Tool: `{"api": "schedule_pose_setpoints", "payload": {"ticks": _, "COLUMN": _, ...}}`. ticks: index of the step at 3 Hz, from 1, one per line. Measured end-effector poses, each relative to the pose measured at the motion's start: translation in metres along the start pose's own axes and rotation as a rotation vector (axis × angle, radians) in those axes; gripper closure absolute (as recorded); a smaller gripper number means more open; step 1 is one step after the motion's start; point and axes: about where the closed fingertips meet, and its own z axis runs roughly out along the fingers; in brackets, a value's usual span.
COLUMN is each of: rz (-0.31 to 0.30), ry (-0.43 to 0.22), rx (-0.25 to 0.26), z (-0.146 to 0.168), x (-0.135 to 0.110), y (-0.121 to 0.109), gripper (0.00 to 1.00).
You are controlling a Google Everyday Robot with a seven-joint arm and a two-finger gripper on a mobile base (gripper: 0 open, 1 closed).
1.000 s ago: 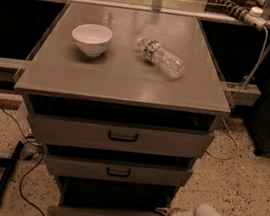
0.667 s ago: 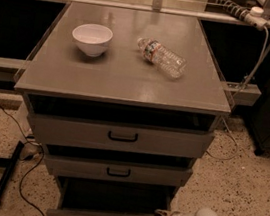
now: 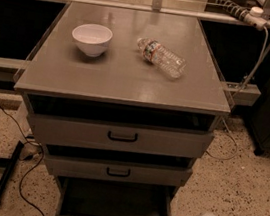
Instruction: Open bottom drawer
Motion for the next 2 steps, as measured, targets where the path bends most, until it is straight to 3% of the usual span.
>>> {"api": "schedule_pose_setpoints", "payload": {"ticks": 1, "rz": 0.000, "ry": 0.000, "rx": 0.000, "z": -0.001, "x": -0.001, "y": 0.000, "gripper": 1.00}}
{"api": "schedule_pose_setpoints", "payload": {"ticks": 2, "rz": 0.007, "ry": 0.002, "rx": 0.004, "z": -0.005, "x": 0.003, "y": 0.016, "gripper": 1.00}}
